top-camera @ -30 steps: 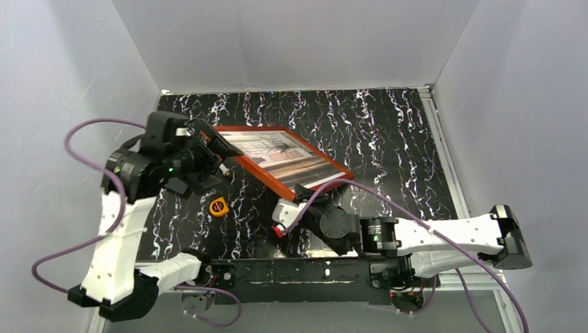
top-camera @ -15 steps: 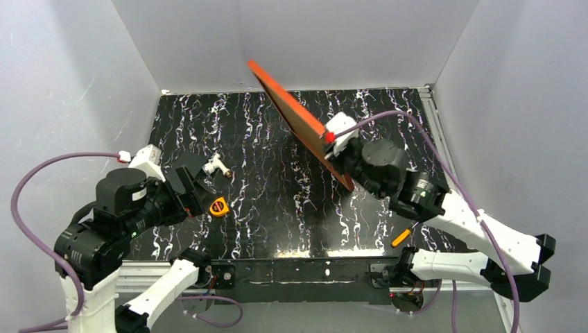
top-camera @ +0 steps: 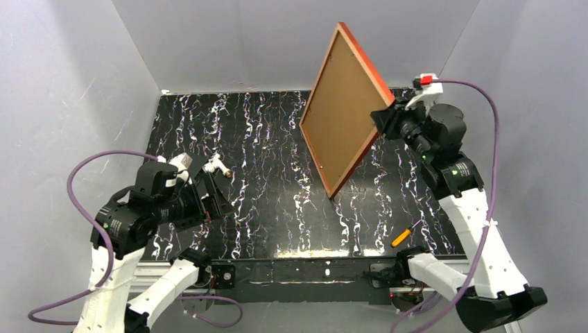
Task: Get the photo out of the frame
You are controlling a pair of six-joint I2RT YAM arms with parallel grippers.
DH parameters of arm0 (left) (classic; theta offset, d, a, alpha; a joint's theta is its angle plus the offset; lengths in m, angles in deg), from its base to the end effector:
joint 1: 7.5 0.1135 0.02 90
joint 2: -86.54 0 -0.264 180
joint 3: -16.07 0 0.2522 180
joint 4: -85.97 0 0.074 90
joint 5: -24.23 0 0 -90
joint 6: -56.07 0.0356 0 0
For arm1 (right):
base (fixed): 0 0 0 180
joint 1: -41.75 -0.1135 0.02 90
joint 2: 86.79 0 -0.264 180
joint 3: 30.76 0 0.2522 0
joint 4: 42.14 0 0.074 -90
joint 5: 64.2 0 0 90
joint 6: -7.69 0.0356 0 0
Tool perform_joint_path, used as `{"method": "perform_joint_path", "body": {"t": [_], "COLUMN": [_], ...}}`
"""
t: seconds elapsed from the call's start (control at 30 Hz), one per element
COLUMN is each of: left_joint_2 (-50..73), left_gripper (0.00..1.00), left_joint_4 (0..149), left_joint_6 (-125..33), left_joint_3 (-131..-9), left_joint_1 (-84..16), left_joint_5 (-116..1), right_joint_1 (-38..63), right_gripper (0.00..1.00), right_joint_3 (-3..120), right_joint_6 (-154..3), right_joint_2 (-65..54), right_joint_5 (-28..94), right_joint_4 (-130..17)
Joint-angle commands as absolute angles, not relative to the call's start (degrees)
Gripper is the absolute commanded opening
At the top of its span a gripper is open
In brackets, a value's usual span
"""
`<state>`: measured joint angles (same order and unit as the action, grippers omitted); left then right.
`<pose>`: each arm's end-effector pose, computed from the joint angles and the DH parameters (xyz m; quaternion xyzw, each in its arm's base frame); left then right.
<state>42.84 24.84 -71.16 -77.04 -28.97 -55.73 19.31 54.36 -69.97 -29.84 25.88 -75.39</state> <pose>0.0908 -0.0424 0.4653 -0.0512 0.7729 -0.3674 0.5148 0.1918 0.0793 0.4441 -0.0654 0.7348 0.2023 0.6441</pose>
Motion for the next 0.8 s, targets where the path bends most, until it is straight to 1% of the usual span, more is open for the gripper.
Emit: {"method": "perform_joint_path", "body": {"t": [0.0, 0.1, 0.2, 0.23, 0.47, 0.63, 0.77], "left_joint_2": [44.32, 46.29, 48.0, 48.54, 51.83, 53.11, 53.54], "left_gripper": [0.98, 0.98, 0.98, 0.98, 0.98, 0.98, 0.98], "left_joint_4": [23.88, 24.7, 25.17, 25.39, 26.49, 26.48, 26.61], "left_joint_6": [-74.4, -75.79, -76.92, -77.28, -79.21, -79.39, -79.53], "left_joint_3": [-72.33, -68.64, -65.45, -64.29, -58.41, -56.43, -55.5], "left_joint_1": [-28.76, -28.79, -28.76, -28.76, -28.83, -28.78, -28.79], "left_joint_5": [-50.66, -49.55, -48.74, -48.32, -47.67, -47.58, -47.41], "right_joint_1": [28.67, 34.87, 39.04, 39.73, 45.08, 46.13, 46.16], "right_gripper": [0.01, 0.01, 0.01, 0.01, 0.01, 0.01, 0.01], "right_joint_3": [44.78, 37.04, 29.55, 26.14, 12.69, 7.27, 6.13], "right_joint_6": [-55.52, -52.9, -49.38, -47.96, -41.52, -39.76, -39.69], "right_joint_2": [-29.27, -30.49, -31.92, -32.6, -34.98, -32.93, -30.48], "right_joint_5": [47.45, 52.02, 53.19, 52.69, 46.54, 41.66, 38.54], "right_joint_4": [-78.55, -73.73, -68.99, -67.01, -57.16, -51.48, -50.61]}}
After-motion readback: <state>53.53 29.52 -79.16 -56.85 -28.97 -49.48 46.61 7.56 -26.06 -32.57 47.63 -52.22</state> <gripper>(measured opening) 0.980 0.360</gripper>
